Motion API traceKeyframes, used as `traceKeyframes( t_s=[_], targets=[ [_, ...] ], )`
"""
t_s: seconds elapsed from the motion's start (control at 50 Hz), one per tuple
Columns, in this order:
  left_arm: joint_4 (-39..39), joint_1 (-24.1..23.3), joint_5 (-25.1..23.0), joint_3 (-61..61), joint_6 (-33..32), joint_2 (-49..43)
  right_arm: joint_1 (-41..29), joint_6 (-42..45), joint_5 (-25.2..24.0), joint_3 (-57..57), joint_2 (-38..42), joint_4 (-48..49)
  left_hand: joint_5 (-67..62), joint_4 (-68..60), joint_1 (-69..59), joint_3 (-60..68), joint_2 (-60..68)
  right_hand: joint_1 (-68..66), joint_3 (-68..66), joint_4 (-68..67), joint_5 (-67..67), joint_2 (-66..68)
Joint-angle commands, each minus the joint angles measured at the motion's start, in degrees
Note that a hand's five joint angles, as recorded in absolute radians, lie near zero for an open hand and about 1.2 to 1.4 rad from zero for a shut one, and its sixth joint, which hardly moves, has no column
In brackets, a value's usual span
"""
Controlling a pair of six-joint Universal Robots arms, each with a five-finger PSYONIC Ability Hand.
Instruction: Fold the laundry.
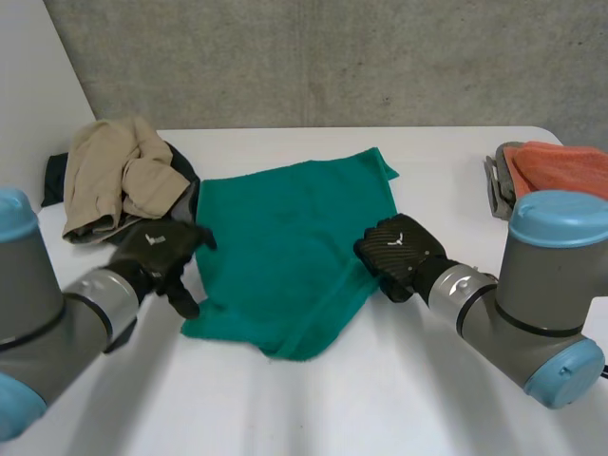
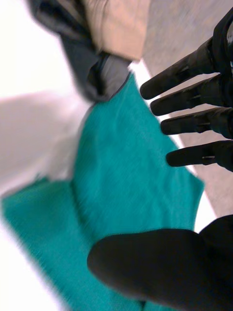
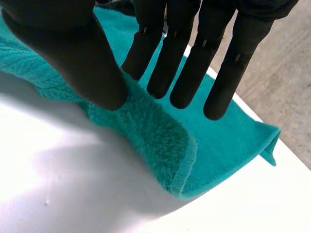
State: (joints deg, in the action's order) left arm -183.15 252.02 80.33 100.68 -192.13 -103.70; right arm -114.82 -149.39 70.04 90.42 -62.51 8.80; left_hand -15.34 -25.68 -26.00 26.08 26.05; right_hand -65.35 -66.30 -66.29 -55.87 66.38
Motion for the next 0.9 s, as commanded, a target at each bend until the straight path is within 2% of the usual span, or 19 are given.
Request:
traceKeyframes(
  t_s=[0.02,0.12,0.22,0.36,0.46,0.58,0.76,0.82,0.9],
  targets=[
    [3.15,5.23,-2.02,-6.90,1.40,2.01,-0.49,-1.08,-1.13,-0.86,-6.38,-4.14,4.52,4.86,5.18,-5.26,-5.24,-14.65,-13.70,-13.71,-14.13,13.62],
    [3.85,9.62,-5.53,-9.89,1.32,0.96,-0.84,-2.83,-1.31,-2.26,-10.25,-4.94,15.34,15.68,16.00,-16.08,-16.05,-14.65,-13.70,-13.71,-14.13,13.62],
    [2.89,12.79,-9.31,-13.92,0.62,-5.00,-2.86,-6.87,-0.96,-6.30,-14.82,-5.20,15.34,15.68,16.00,-16.08,-16.05,-14.65,-13.70,-13.71,-14.13,13.62],
    [1.74,13.15,-10.72,-19.38,-3.33,-14.07,-6.20,-13.81,-0.60,-14.30,-19.48,-5.46,15.34,15.68,16.00,-16.08,-16.05,-14.65,-13.70,-13.71,-14.13,13.62],
    [1.57,10.43,-9.85,-23.42,-6.06,-19.87,-8.84,-20.41,-0.16,-22.12,-19.84,-6.43,15.34,15.68,16.00,-16.08,-16.05,-14.65,-13.70,-13.71,-14.13,13.62],
    [1.22,5.33,-6.43,-26.76,-5.10,-23.30,-13.76,-22.87,0.80,-29.77,-17.03,-8.88,15.34,15.68,16.00,-16.08,-16.05,-14.65,-13.70,-13.71,-14.13,13.62],
    [1.21,-3.72,4.11,-32.99,3.33,-27.96,-18.07,-23.40,3.70,-39.44,-13.34,-13.46,15.34,15.68,16.00,-16.08,-16.05,-14.65,-13.70,-13.71,-14.13,13.62],
    [3.05,-5.92,5.88,-34.23,5.53,-29.02,-17.90,-23.75,4.31,-40.32,-13.34,-13.11,15.34,15.68,16.00,-16.08,-16.05,-14.65,-13.70,-13.71,-14.13,13.62],
    [9.36,-8.29,4.40,-33.71,6.33,-28.06,-15.97,-24.54,6.07,-41.11,-13.34,-12.85,15.34,15.68,16.00,-16.08,-16.05,-14.65,-13.70,-13.71,-14.13,13.62]
  ],
)
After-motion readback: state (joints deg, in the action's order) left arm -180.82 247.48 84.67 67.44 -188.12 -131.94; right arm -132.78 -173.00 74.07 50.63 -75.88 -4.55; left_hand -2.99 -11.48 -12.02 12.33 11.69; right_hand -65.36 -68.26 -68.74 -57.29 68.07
